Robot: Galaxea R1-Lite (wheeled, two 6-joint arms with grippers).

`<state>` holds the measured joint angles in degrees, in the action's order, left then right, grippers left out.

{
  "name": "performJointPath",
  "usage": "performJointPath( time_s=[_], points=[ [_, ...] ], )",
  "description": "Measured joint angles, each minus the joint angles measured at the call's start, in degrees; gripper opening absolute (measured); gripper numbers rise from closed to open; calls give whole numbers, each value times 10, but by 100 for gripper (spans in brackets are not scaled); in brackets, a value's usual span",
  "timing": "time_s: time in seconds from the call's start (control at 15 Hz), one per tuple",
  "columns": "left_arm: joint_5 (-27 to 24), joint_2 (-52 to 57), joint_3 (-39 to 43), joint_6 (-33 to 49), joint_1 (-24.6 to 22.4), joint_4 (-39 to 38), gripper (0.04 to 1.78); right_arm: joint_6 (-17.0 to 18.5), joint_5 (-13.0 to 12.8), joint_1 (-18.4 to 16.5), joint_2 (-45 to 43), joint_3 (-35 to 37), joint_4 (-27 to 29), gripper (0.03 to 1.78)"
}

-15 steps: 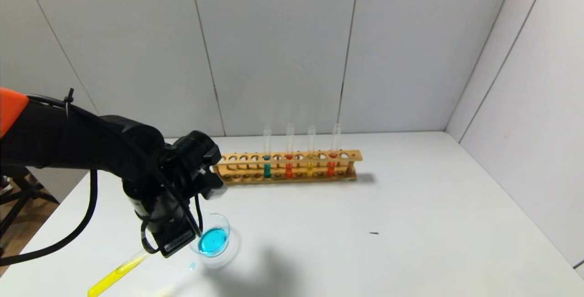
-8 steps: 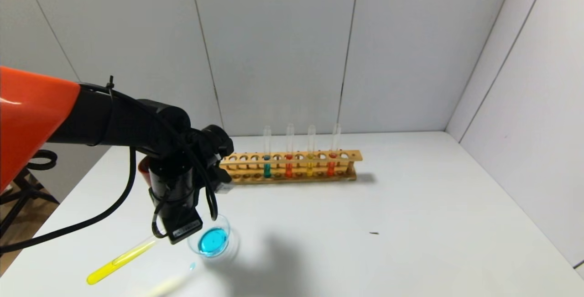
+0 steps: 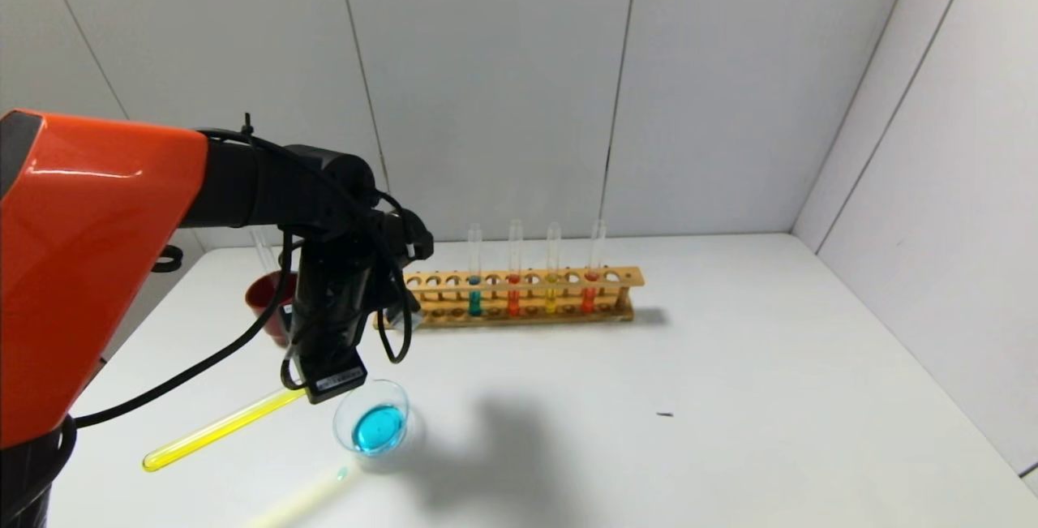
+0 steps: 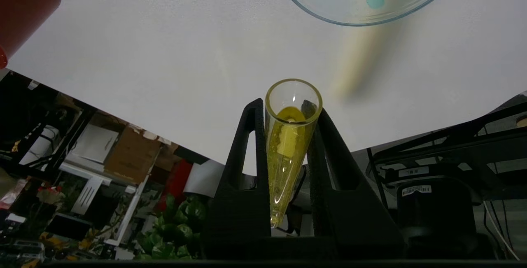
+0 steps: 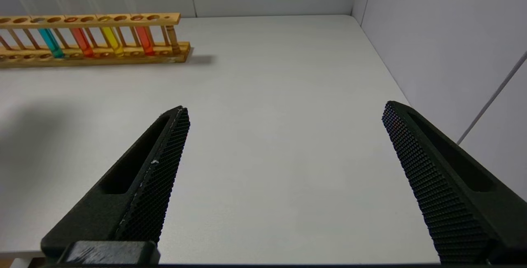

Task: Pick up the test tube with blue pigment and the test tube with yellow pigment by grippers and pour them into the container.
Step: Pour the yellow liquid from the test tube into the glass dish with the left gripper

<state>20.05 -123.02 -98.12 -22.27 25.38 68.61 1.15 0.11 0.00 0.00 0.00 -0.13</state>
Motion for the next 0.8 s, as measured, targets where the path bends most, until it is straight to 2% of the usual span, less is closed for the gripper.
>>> performJointPath(
  time_s=[0.47, 0.8],
  points=[
    [23, -34, -48, -48, 1, 37, 31, 0, 0, 0, 0, 0, 0, 171],
    [26, -48, -77, -44, 9, 73, 31, 0, 0, 0, 0, 0, 0, 171]
  ],
)
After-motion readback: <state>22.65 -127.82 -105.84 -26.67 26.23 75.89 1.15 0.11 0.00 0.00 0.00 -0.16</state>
